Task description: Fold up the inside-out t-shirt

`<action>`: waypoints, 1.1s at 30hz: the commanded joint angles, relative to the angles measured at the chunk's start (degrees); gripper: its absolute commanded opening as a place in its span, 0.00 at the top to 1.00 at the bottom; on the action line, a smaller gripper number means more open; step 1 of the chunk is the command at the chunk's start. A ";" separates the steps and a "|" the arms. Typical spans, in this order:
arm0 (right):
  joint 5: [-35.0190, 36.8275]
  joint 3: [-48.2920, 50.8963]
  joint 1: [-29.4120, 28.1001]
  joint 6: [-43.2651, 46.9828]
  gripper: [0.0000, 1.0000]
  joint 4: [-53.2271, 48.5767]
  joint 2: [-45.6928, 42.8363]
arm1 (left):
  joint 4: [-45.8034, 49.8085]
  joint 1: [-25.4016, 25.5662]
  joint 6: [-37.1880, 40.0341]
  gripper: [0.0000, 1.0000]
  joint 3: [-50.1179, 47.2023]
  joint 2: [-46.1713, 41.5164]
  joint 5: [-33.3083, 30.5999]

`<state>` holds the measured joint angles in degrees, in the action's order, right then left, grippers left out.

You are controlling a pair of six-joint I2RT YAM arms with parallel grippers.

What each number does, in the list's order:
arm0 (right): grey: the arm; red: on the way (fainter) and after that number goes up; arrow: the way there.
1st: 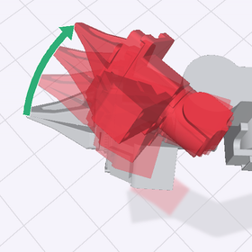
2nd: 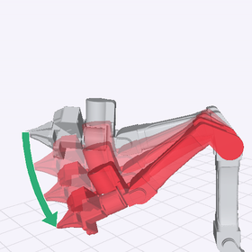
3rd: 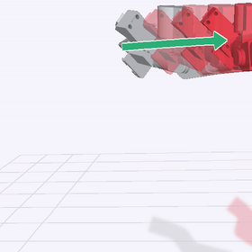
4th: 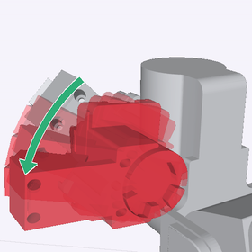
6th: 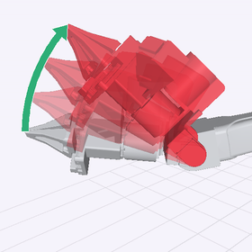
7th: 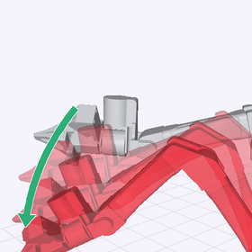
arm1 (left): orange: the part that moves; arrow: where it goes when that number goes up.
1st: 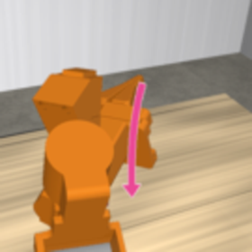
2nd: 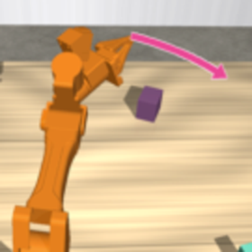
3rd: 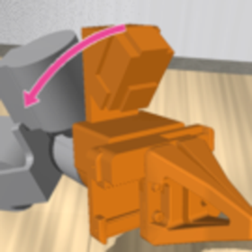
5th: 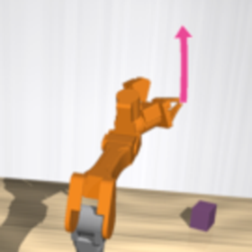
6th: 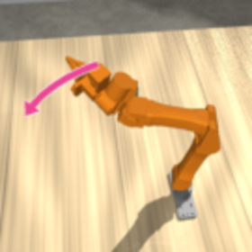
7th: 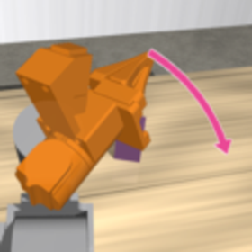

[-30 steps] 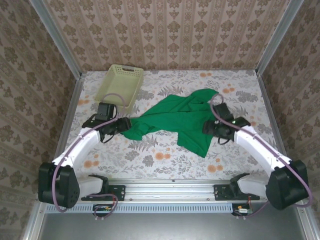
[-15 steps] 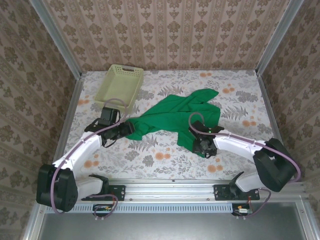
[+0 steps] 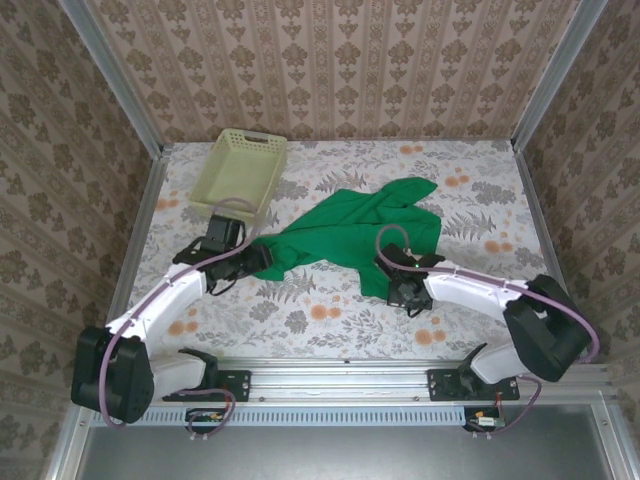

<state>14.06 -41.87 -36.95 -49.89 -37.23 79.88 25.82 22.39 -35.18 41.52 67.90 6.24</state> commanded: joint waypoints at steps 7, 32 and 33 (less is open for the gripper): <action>5.82 -6.32 2.58 5.25 1.00 -9.09 -13.41 | 4.65 9.80 -11.38 0.38 0.69 2.86 -10.04; 6.97 -7.57 3.48 6.34 1.00 -11.10 -16.74 | -20.15 -3.21 -14.22 0.77 -8.27 10.50 4.36; 7.34 -7.73 3.97 6.34 1.00 -11.71 -17.21 | -18.80 -3.19 -13.77 0.81 -7.69 9.84 3.94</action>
<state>18.37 -48.07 -33.98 -44.60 -44.91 64.55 5.54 19.44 -49.65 32.93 79.33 10.09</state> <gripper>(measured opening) 0.068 0.234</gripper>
